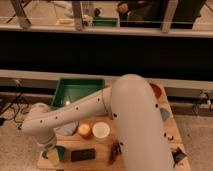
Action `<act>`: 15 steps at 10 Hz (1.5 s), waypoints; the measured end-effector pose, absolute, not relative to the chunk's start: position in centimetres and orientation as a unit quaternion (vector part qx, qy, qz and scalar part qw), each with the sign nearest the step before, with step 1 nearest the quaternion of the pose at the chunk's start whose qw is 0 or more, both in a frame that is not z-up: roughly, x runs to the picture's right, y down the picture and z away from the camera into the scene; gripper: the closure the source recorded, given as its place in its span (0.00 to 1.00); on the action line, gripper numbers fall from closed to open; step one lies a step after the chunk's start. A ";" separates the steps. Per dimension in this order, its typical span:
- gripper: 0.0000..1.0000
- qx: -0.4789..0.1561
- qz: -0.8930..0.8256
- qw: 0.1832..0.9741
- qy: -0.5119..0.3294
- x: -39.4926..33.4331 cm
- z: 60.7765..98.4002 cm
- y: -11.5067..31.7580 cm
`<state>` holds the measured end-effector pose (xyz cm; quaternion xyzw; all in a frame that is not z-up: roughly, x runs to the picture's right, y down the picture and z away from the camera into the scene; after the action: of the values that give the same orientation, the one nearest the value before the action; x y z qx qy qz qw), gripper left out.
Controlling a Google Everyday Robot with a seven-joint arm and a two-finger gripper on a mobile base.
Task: Wipe table surface with sponge
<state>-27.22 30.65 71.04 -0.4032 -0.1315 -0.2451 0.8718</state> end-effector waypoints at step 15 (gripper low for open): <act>0.24 -0.446 -0.236 0.857 -0.104 -26.4 73.8 32.6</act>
<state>-26.39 32.58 73.83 -0.4460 -0.1036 -0.2364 0.8570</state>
